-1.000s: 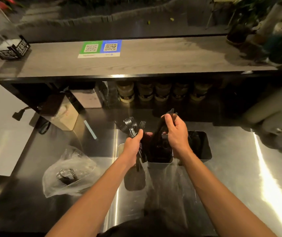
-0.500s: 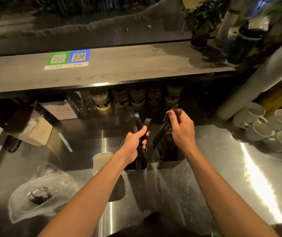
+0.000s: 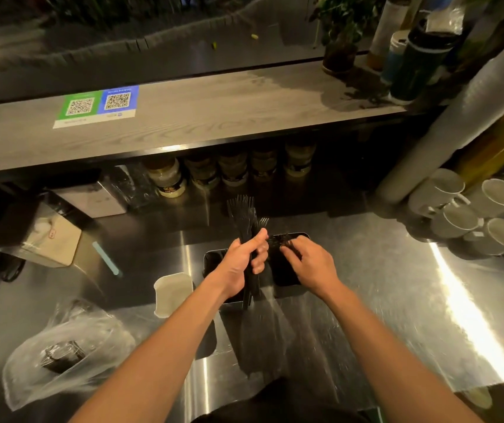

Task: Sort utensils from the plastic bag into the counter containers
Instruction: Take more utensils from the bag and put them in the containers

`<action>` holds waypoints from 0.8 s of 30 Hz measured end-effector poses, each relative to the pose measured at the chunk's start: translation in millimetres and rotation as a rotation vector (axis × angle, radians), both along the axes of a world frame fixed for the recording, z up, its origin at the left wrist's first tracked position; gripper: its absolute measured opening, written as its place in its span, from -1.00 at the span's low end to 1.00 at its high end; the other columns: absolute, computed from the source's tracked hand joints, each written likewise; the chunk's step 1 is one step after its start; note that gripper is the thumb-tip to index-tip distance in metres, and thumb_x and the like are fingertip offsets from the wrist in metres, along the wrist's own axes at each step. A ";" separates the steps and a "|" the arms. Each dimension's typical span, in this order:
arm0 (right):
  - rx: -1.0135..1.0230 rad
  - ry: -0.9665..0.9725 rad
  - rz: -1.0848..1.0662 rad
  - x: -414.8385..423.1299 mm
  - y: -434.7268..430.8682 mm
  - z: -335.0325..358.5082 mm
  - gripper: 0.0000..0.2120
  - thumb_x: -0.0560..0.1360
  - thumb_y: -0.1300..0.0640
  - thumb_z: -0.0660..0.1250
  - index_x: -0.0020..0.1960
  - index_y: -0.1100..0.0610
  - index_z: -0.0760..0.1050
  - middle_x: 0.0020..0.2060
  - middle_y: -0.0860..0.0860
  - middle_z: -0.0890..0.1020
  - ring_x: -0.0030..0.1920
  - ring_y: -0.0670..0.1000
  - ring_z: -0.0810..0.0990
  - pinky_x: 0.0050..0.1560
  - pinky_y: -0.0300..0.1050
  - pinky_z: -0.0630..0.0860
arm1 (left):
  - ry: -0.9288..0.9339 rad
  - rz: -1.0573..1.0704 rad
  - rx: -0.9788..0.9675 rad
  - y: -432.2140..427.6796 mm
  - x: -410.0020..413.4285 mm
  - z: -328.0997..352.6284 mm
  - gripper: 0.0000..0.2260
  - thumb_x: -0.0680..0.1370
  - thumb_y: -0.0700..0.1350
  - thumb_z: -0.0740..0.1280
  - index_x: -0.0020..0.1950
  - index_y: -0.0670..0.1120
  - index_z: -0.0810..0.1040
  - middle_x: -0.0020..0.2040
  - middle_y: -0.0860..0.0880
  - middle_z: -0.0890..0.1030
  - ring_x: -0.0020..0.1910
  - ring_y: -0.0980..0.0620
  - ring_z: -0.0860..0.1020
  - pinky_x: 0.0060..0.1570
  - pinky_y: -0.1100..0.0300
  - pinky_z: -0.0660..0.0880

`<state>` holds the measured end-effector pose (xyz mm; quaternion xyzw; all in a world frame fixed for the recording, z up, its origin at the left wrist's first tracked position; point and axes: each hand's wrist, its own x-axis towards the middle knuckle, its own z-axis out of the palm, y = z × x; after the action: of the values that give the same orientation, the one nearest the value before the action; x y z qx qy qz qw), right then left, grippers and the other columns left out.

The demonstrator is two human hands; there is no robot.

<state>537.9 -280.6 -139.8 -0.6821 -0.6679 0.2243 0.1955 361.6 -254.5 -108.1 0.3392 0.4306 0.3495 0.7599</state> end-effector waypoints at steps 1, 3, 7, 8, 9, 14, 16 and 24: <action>0.013 0.008 -0.003 0.5 -0.4 1.3 -0.77 0.66 -0.02 0.21 0.11 0.07 0.58 -0.03 -0.07 0.59 0.00 -0.02 0.58 -0.09 -0.13 0.44 | 0.003 -0.005 0.003 0.1 -0.5 -0.3 -0.79 0.62 0.00 0.35 -0.13 -0.09 0.50 -0.31 0.00 0.36 -0.45 0.10 0.28 -0.48 0.27 0.26; 0.051 0.016 -0.017 0.8 0.7 5.6 -0.77 0.66 -0.01 0.21 0.15 0.06 0.58 0.00 -0.07 0.60 0.01 -0.04 0.57 -0.07 -0.16 0.43 | 0.010 -0.011 0.008 0.9 -0.8 -1.6 -0.79 0.62 0.01 0.34 -0.13 -0.09 0.50 -0.31 -0.01 0.36 -0.44 0.10 0.28 -0.46 0.26 0.26; -0.054 -0.060 0.045 3.5 5.5 8.9 -0.75 0.65 -0.08 0.19 0.11 0.03 0.57 -0.03 -0.09 0.54 0.03 -0.02 0.57 -0.11 -0.14 0.41 | 0.034 -0.023 0.017 0.7 2.4 -0.8 -0.77 0.62 0.02 0.35 -0.12 -0.11 0.49 -0.31 -0.01 0.36 -0.44 0.10 0.28 -0.45 0.25 0.25; -0.112 -0.103 0.082 4.5 6.5 10.5 -0.74 0.63 -0.11 0.20 0.14 0.00 0.57 -0.01 -0.09 0.54 0.05 -0.01 0.57 -0.11 -0.12 0.41 | 0.031 -0.021 0.016 0.6 2.6 -0.9 -0.77 0.61 0.02 0.35 -0.08 -0.12 0.49 -0.31 -0.01 0.37 -0.44 0.10 0.28 -0.45 0.25 0.24; -0.149 -0.142 0.110 4.9 7.1 13.6 -0.72 0.62 -0.14 0.21 0.19 -0.03 0.57 0.03 -0.08 0.54 0.08 -0.01 0.57 -0.10 -0.10 0.42 | 0.020 -0.013 0.008 0.5 2.6 -0.9 -0.77 0.61 0.03 0.35 -0.02 -0.14 0.50 -0.30 -0.01 0.38 -0.45 0.10 0.29 -0.46 0.25 0.24; -0.035 -0.150 0.032 -3.1 13.2 33.0 -0.72 0.60 -0.14 0.22 0.23 -0.08 0.56 0.07 -0.10 0.57 0.11 -0.05 0.54 -0.01 -0.07 0.48 | -0.083 0.015 -0.057 2.3 -5.4 -0.1 -0.68 0.63 0.12 0.27 0.09 -0.15 0.49 -0.28 -0.02 0.42 -0.48 0.12 0.29 -0.51 0.28 0.23; -0.010 0.197 -0.087 -14.1 18.0 41.7 -0.77 0.62 -0.11 0.23 0.17 -0.08 0.58 0.04 -0.15 0.62 0.06 -0.12 0.57 0.03 -0.09 0.50 | -0.065 0.020 -0.037 3.1 -11.7 3.3 -0.68 0.64 0.12 0.25 0.07 -0.14 0.53 -0.28 -0.02 0.43 -0.48 0.12 0.29 -0.51 0.28 0.24; -0.305 1.076 0.039 -67.5 30.9 69.2 -0.78 0.63 0.08 0.30 0.26 0.08 0.56 -0.19 0.10 0.59 -0.25 0.11 0.64 -0.09 0.08 0.68 | 0.041 0.121 0.003 12.2 -36.5 20.0 -0.72 0.60 0.08 0.32 0.05 -0.14 0.59 -0.29 -0.08 0.53 -0.42 0.04 0.43 -0.44 0.23 0.36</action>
<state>470.4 -249.7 -70.5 -0.4797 -0.4464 0.6385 0.4037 325.2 -242.3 -88.1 0.3206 0.4654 0.3884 0.7279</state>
